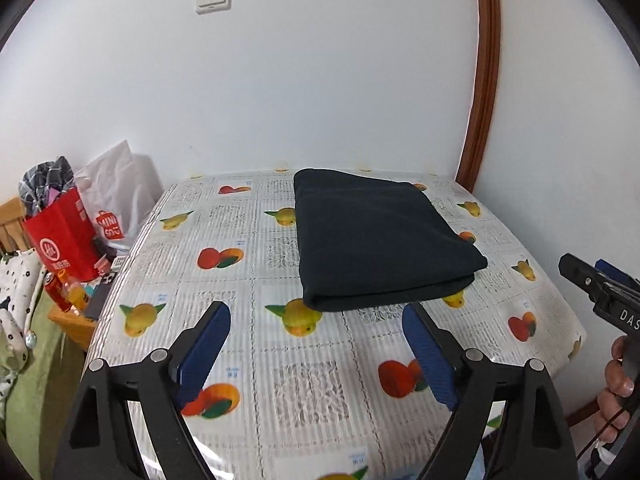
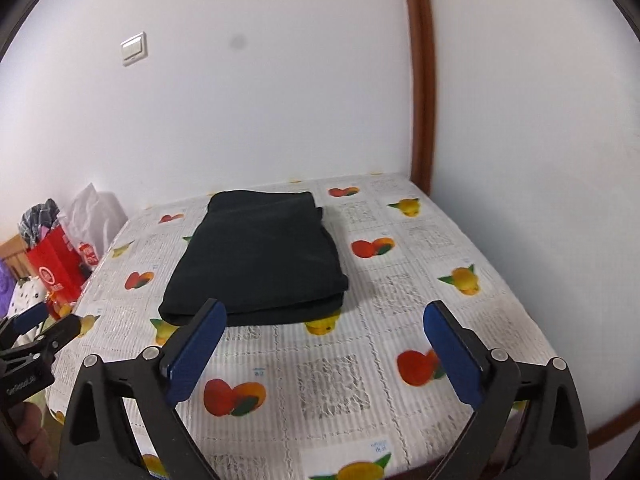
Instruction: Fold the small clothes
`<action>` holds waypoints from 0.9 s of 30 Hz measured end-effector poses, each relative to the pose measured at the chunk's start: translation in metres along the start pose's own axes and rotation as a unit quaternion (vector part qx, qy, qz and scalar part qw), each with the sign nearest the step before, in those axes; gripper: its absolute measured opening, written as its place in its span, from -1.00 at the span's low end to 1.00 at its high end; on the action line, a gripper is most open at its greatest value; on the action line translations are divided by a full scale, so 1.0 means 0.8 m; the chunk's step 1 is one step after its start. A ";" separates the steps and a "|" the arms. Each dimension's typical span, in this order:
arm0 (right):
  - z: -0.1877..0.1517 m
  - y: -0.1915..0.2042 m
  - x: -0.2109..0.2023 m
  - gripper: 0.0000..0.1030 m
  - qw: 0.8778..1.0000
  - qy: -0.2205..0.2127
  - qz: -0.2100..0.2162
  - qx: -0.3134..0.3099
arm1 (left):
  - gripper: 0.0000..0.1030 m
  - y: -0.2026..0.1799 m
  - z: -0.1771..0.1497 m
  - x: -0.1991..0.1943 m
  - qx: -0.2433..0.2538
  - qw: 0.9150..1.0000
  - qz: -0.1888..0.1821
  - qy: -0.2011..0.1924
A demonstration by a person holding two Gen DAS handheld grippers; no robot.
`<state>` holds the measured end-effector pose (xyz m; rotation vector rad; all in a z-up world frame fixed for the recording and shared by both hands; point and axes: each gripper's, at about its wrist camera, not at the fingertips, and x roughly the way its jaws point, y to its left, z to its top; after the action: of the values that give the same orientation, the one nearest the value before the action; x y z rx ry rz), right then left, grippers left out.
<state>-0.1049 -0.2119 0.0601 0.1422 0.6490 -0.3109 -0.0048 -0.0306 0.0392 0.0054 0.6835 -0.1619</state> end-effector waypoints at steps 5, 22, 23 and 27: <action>-0.013 0.001 -0.019 0.94 1.000 0.011 -0.007 0.001 | 0.70 0.000 -0.012 -0.016 -0.004 1.000 -0.003 -0.004; -0.032 -0.002 -0.036 0.94 1.000 0.019 -0.019 0.001 | 0.70 -0.008 -0.022 -0.032 0.003 1.000 0.004 -0.016; -0.033 -0.002 -0.036 0.94 1.000 0.019 -0.020 0.001 | 0.70 -0.009 -0.023 -0.032 0.003 1.000 0.004 -0.017; -0.035 -0.006 -0.039 0.94 1.000 0.018 -0.020 0.006 | 0.70 -0.011 -0.025 -0.032 0.006 1.000 0.004 -0.016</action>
<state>-0.1460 -0.2025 0.0572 0.1467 0.6859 -0.3511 -0.0382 -0.0348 0.0403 0.0174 0.6513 -0.1572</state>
